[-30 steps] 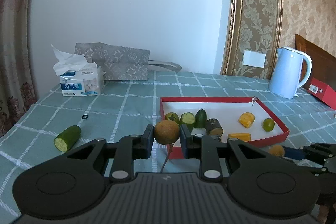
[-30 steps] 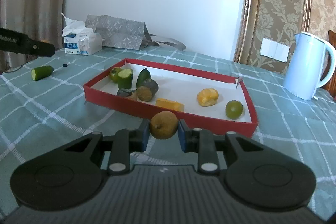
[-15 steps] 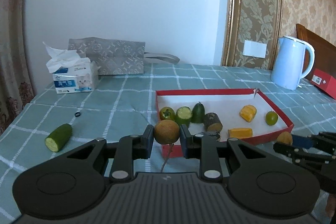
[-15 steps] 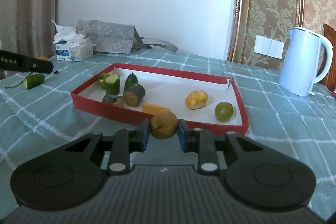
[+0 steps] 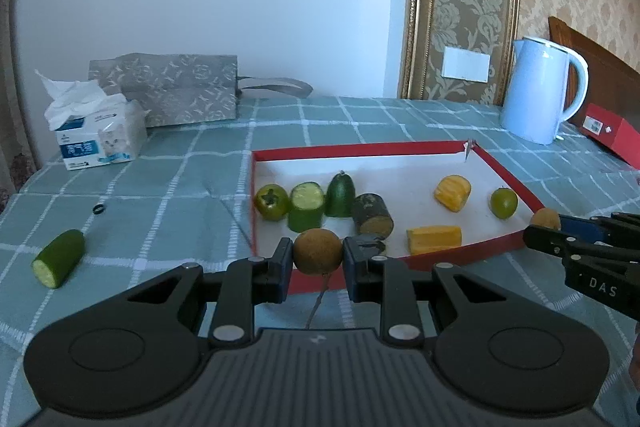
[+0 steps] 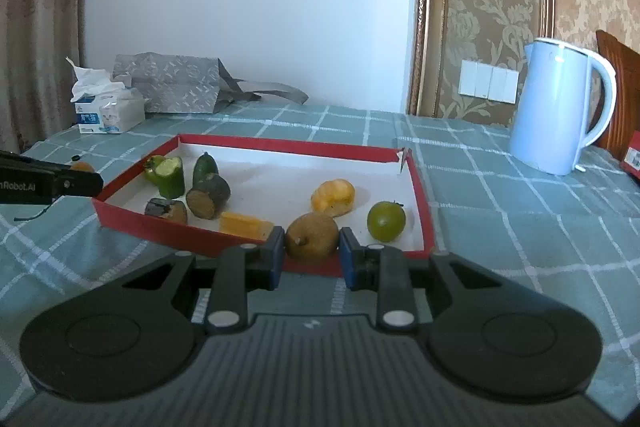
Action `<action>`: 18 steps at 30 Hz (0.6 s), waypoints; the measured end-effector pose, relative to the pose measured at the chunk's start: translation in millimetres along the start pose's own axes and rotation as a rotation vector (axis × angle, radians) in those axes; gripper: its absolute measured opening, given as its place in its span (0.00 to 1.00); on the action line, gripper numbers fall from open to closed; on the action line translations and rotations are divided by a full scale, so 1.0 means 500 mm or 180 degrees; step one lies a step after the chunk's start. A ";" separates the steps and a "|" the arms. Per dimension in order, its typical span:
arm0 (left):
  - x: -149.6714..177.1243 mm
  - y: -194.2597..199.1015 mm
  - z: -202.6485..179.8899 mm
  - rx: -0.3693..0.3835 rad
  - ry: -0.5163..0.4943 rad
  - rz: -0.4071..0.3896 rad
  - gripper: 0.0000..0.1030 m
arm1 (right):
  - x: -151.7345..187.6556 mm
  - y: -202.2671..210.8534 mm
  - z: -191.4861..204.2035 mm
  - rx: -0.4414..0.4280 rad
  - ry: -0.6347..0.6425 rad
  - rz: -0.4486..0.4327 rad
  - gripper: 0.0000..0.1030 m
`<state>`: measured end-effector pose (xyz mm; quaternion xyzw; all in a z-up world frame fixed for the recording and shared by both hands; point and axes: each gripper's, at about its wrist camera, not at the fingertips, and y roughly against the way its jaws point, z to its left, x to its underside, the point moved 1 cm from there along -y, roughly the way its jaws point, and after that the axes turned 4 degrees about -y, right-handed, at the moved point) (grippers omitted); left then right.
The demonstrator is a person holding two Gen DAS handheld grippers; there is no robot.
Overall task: Organize fruits
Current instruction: 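Carry both brown round fruits over the tray with both tools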
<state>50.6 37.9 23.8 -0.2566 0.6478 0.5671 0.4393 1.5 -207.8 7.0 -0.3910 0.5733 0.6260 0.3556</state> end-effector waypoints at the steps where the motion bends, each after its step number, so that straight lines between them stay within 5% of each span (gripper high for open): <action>1: -0.002 -0.004 -0.004 0.0003 -0.0018 0.0003 0.25 | 0.001 -0.003 -0.002 -0.0001 -0.0002 0.0012 0.26; 18: -0.035 -0.056 -0.055 0.0035 -0.0165 0.0041 0.25 | 0.006 -0.032 -0.028 0.0003 -0.0111 0.0068 0.26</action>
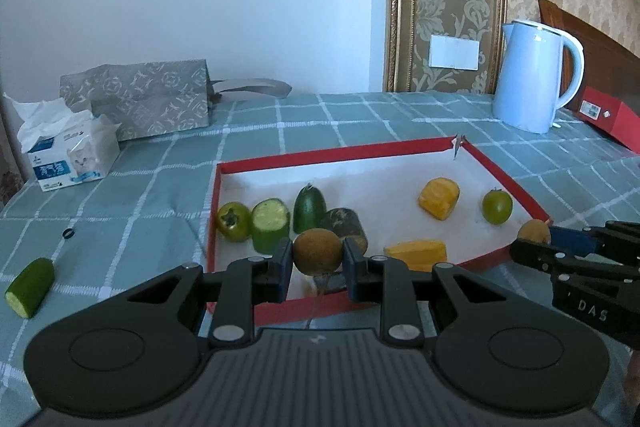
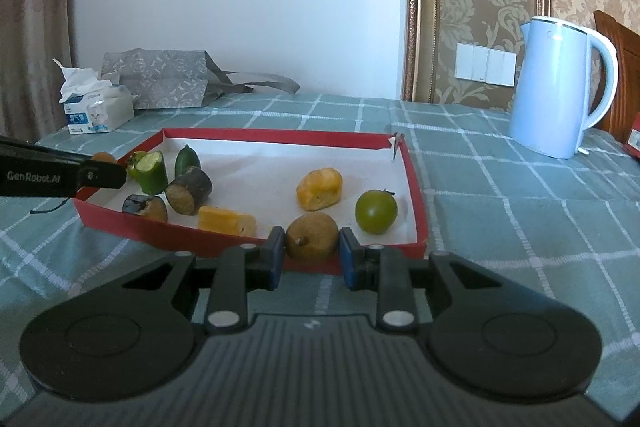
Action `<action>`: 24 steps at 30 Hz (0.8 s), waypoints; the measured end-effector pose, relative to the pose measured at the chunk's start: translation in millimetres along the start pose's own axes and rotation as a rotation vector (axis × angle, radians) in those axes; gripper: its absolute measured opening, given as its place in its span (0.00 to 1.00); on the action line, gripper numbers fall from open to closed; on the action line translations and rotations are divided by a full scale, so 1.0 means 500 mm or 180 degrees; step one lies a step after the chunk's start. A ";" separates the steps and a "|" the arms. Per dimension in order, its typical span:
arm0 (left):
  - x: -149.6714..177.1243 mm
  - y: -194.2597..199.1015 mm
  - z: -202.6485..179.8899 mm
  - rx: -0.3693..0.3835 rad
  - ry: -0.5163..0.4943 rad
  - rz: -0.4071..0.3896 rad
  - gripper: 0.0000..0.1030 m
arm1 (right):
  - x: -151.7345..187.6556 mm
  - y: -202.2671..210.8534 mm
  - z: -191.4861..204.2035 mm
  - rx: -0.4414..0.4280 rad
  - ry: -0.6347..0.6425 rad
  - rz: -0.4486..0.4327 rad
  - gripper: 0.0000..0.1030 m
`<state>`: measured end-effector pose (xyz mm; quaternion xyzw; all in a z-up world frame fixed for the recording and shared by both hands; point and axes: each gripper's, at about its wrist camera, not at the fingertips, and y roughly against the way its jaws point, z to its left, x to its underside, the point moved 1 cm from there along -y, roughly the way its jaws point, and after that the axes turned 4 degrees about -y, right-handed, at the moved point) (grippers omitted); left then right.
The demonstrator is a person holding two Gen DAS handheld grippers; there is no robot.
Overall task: Organize fruits
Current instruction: 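Carry both brown round fruits over the tray with both tools, then lower the brown fruit into the tray and open the left tool while the right tool holds its fruit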
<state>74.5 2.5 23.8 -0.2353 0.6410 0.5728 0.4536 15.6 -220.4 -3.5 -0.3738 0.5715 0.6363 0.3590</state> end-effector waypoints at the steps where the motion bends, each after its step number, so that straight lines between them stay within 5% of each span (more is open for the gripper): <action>1: -0.001 -0.001 -0.003 0.0001 -0.0012 -0.0006 0.25 | 0.000 0.000 -0.001 -0.0001 -0.0004 0.0000 0.26; 24: -0.063 -0.098 -0.056 0.0101 -0.0127 0.0065 0.25 | -0.040 -0.045 -0.022 -0.0054 -0.0093 -0.0048 0.27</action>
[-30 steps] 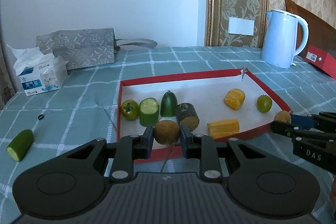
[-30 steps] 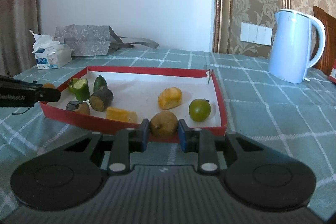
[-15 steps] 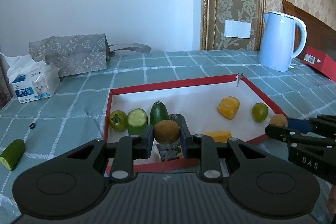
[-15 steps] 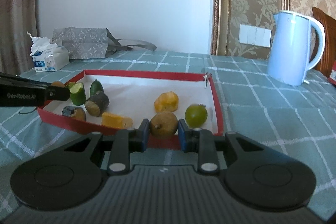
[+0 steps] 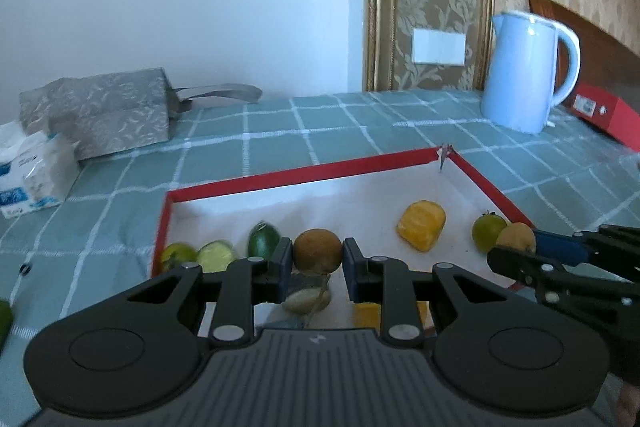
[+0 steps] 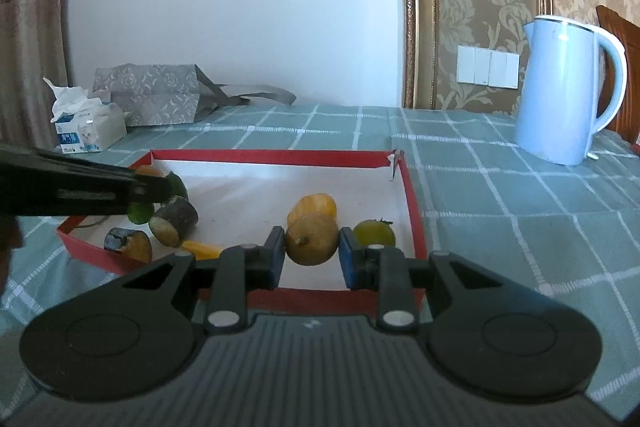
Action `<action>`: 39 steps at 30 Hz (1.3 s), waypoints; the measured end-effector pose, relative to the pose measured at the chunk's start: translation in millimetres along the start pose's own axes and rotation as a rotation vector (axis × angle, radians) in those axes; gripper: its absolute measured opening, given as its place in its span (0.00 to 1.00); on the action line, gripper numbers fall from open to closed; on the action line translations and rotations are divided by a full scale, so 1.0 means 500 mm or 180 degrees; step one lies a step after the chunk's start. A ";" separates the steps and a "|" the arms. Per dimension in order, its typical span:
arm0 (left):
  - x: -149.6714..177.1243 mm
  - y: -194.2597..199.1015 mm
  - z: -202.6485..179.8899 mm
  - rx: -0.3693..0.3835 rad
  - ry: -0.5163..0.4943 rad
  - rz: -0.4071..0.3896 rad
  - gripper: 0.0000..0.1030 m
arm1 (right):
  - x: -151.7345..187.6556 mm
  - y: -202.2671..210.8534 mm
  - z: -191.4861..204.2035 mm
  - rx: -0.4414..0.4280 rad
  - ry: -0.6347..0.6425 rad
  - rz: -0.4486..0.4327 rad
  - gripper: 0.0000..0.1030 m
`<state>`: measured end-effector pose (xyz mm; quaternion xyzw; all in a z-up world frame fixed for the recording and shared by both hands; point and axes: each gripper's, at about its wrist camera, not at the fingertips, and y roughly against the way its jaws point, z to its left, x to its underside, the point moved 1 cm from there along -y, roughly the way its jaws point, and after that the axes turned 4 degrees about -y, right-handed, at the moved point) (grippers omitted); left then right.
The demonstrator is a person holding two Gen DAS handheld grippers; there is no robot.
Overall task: Organize fruits
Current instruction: 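Lower the brown fruit into the tray and open the left tool while the right tool holds its fruit, then lower the brown round fruit into the tray and open the right tool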
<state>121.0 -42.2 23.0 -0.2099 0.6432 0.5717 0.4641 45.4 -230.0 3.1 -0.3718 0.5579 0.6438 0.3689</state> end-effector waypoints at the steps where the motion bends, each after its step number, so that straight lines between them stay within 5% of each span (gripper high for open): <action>1: -0.005 -0.007 -0.007 -0.0031 -0.0020 -0.0009 0.26 | 0.000 0.000 0.001 0.0004 0.0013 -0.0005 0.27; 3: -0.013 -0.023 -0.020 -0.0032 -0.0099 0.0016 0.34 | 0.002 -0.001 0.002 0.0004 0.0027 0.0005 0.27; 5: -0.018 -0.037 -0.028 -0.0029 -0.0108 0.0056 0.60 | 0.004 -0.006 0.002 0.0001 0.0033 0.0044 0.27; 7: -0.019 -0.040 -0.032 -0.0083 -0.0094 -0.0005 0.72 | 0.005 -0.007 0.001 0.0002 0.0030 0.0059 0.27; 31: 0.110 0.098 0.025 -0.0480 0.0168 -0.0206 0.81 | 0.011 0.000 0.024 0.0015 0.0076 0.0057 0.26; 39: 0.143 0.091 0.087 -0.0346 0.0548 -0.0150 0.81 | -0.013 -0.010 0.047 0.0045 0.0153 0.0034 0.26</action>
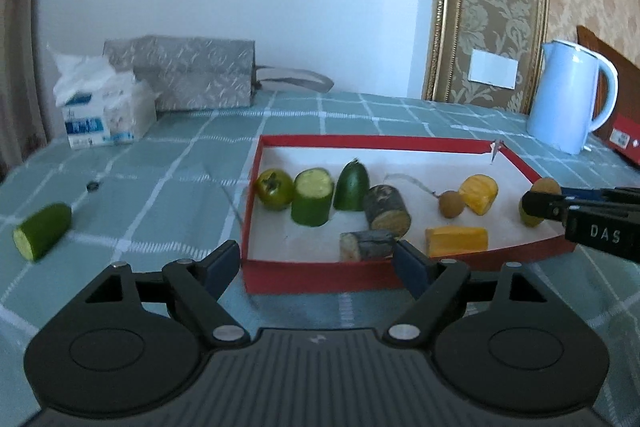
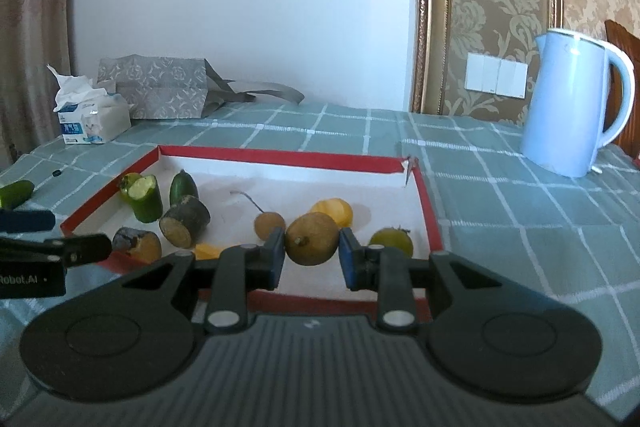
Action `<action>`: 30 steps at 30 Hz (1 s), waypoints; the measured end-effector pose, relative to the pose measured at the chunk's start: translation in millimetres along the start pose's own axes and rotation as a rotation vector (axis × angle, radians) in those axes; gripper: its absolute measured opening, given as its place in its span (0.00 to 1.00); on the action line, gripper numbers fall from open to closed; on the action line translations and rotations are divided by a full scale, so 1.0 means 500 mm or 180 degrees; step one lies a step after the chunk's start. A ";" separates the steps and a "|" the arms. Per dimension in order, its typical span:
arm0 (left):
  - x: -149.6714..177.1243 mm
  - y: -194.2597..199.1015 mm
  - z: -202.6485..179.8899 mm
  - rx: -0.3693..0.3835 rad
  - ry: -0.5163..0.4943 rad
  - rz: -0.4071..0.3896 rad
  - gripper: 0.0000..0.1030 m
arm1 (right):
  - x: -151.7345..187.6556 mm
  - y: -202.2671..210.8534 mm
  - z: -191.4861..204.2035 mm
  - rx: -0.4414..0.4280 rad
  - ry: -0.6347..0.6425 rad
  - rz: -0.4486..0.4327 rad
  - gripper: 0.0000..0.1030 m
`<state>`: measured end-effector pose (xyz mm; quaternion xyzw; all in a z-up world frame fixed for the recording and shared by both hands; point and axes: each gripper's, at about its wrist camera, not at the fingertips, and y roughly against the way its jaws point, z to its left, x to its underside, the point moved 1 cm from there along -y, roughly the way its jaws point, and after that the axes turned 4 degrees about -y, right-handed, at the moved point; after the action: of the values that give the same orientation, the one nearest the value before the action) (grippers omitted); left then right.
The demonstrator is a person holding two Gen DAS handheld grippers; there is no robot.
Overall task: Organize fruits
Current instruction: 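Lower the brown round fruit into the tray and open the right tool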
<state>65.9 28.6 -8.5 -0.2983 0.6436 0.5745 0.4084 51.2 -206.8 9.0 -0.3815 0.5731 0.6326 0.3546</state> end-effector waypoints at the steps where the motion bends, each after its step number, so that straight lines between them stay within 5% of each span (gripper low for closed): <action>1: 0.004 -0.003 0.006 -0.0002 0.0031 0.0013 0.81 | -0.004 -0.003 0.003 0.0008 0.0022 -0.0003 0.26; 12: 0.008 -0.013 0.040 0.0047 0.0285 0.0089 0.81 | -0.056 -0.099 0.046 0.0074 0.0201 0.0130 0.27; 21: 0.010 -0.015 0.028 -0.0023 0.0141 0.0090 0.84 | -0.055 -0.129 0.029 0.0167 -0.0057 0.0070 0.73; 30: 0.012 -0.012 0.019 -0.0150 0.0046 0.0057 0.86 | -0.033 -0.031 -0.013 0.0052 -0.0260 -0.0095 0.92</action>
<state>69.9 37.4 -16.8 -0.3062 0.6355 0.5909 0.3914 72.9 -211.8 16.4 -0.3609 0.5575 0.6377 0.3902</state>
